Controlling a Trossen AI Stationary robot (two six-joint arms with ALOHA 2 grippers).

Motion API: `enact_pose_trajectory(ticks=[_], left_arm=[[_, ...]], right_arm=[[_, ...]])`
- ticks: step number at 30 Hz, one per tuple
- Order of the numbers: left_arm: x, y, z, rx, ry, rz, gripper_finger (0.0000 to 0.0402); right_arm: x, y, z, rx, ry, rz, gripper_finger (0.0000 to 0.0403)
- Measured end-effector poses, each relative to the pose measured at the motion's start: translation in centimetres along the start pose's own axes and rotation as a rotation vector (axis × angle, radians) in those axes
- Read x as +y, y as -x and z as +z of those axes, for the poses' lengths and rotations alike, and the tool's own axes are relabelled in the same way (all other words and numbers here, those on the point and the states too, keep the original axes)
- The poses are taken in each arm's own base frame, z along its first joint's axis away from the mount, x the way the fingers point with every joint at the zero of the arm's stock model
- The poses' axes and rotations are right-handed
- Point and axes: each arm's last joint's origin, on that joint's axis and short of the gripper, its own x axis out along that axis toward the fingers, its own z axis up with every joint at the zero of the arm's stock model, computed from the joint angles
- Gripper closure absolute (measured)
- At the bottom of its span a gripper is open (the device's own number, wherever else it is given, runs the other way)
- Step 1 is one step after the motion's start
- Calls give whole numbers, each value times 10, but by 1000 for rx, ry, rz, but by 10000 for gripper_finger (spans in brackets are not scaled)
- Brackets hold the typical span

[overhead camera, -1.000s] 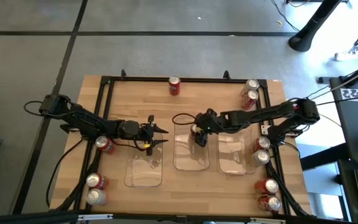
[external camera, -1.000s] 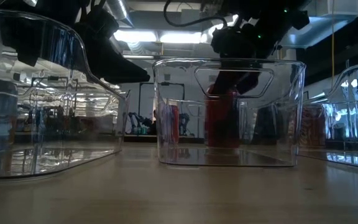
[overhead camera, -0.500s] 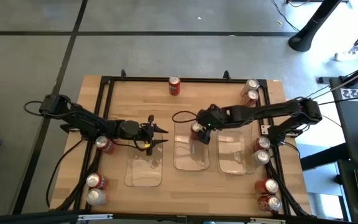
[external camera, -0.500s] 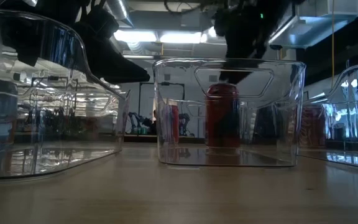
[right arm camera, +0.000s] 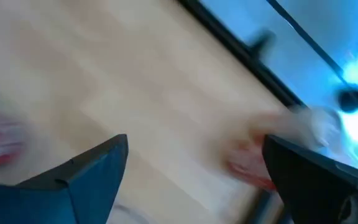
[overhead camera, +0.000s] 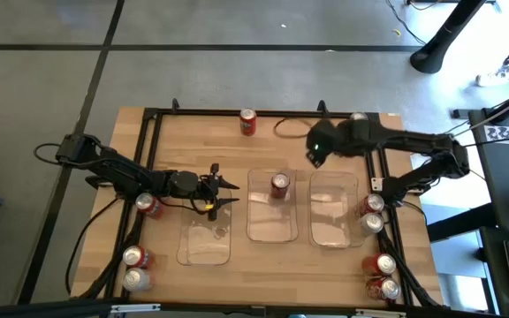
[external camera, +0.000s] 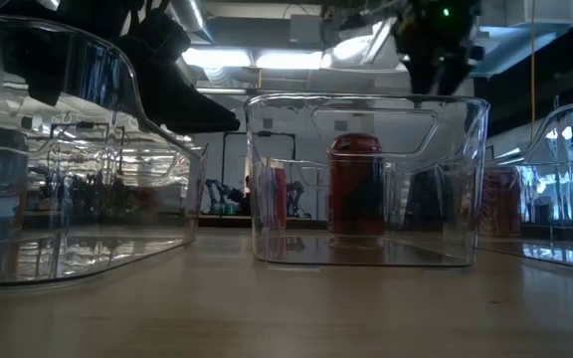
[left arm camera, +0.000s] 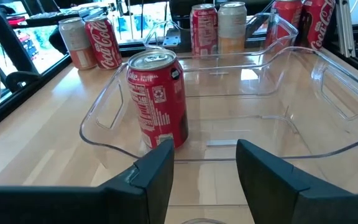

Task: Sort soda cans
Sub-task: Put the top right red white soda can into the center transparent bin

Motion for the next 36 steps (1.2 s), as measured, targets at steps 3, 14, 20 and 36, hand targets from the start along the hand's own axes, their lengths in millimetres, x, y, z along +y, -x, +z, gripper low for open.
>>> enact_pose_trajectory(ticks=[3, 14, 20, 36], left_arm=[[0, 0, 0, 0, 4, 0, 238], [0, 0, 0, 0, 9, 0, 238], [0, 0, 0, 0, 10, 0, 238], [0, 0, 0, 0, 12, 0, 238]], right_arm=[[-21, -11, 6, 58, -65, -81, 34], [-84, -54, 11, 235, -263, -215, 34], [-98, -81, -3, 356, -279, -203, 34], [-124, -115, -13, 381, -386, -166, 34]])
